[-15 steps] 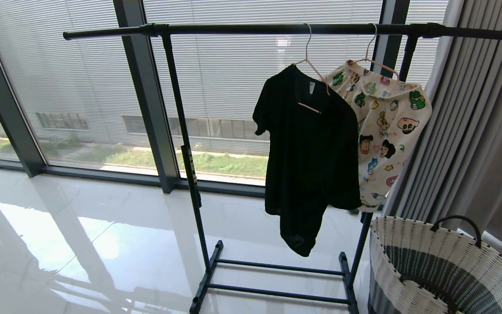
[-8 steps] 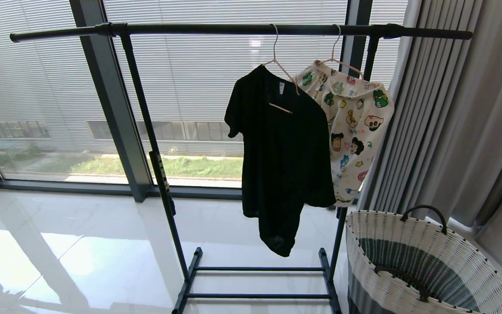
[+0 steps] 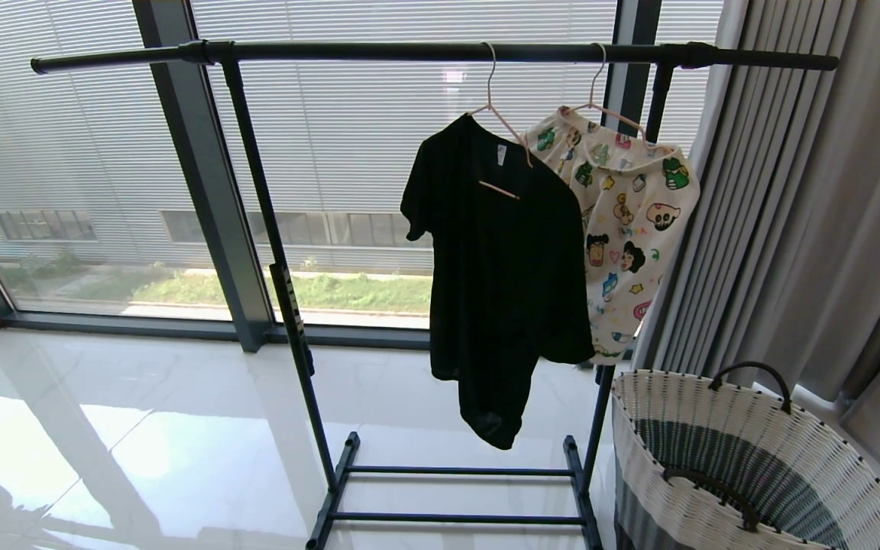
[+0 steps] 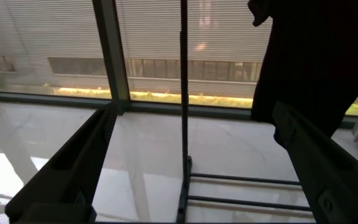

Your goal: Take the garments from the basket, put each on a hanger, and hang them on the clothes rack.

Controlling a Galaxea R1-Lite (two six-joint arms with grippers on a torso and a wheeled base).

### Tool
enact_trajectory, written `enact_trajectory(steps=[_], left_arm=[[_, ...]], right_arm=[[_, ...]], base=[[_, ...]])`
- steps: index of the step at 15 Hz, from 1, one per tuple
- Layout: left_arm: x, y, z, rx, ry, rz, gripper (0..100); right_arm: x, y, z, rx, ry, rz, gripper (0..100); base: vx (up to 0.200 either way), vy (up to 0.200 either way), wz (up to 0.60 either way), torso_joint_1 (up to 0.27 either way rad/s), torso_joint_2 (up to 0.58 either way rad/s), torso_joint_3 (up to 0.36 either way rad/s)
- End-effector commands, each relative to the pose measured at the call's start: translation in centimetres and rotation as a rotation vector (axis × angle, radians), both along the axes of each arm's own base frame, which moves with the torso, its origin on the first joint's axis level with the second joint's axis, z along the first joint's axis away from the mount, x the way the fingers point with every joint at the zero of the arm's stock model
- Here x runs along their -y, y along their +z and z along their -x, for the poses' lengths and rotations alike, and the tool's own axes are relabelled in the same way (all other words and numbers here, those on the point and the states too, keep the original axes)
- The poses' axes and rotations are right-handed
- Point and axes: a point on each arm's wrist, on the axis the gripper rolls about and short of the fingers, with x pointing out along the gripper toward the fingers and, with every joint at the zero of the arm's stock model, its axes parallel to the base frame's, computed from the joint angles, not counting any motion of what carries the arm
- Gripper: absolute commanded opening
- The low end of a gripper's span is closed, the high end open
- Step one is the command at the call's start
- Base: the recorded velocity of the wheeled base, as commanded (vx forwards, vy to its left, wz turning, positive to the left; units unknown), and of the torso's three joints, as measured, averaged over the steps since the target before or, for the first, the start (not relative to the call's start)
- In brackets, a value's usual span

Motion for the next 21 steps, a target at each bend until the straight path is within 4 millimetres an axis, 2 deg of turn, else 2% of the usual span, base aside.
enact_trajectory(steps=[1,2,6,11,13,15,17,18,21], left_arm=[[0.0,0.0,0.0,0.000,-0.018,0.002,100],[0.0,0.0,0.0,0.000,-0.015,0.001,100],[-0.2,0.0,0.0,0.000,0.080,-0.018,100],[-0.2,0.0,0.0,0.000,0.094,-0.018,100],[-0.2,0.0,0.0,0.000,0.091,-0.020,100],[-0.2,0.0,0.0,0.000,0.091,-0.020,100],[-0.2,0.0,0.0,0.000,0.093,-0.020,100],[-0.2,0.0,0.0,0.000,0.095,-0.021,100],[-0.2,0.0,0.0,0.000,0.093,-0.020,100]], right_arm=[[0.0,0.0,0.1,0.016,0.022,-0.013,100],[0.1,-0.1,0.2,0.034,0.062,-0.027,100],[0.1,-0.2,0.6,0.074,0.038,-0.032,100],[0.1,-0.5,0.6,0.117,0.042,-0.271,100],[-0.1,-0.5,0.5,0.088,0.134,-0.227,100],[-0.5,-0.7,0.5,0.027,0.313,-0.039,100],[-0.5,-0.8,0.4,0.008,0.271,-0.074,100],[-0.2,-1.0,0.5,0.014,0.156,-0.126,100],[-0.2,-1.1,0.4,-0.004,0.180,-0.151,100]], base=[[0.000,0.000,0.00,0.000,0.00,0.000],[0.000,0.000,0.00,0.000,0.00,0.000],[0.000,0.000,0.00,0.000,0.00,0.000],[0.000,0.000,0.00,0.000,0.00,0.000],[0.000,0.000,0.00,0.000,0.00,0.000],[0.000,0.000,0.00,0.000,0.00,0.000],[0.000,0.000,0.00,0.000,0.00,0.000],[0.000,0.000,0.00,0.000,0.00,0.000],[0.000,0.000,0.00,0.000,0.00,0.000]])
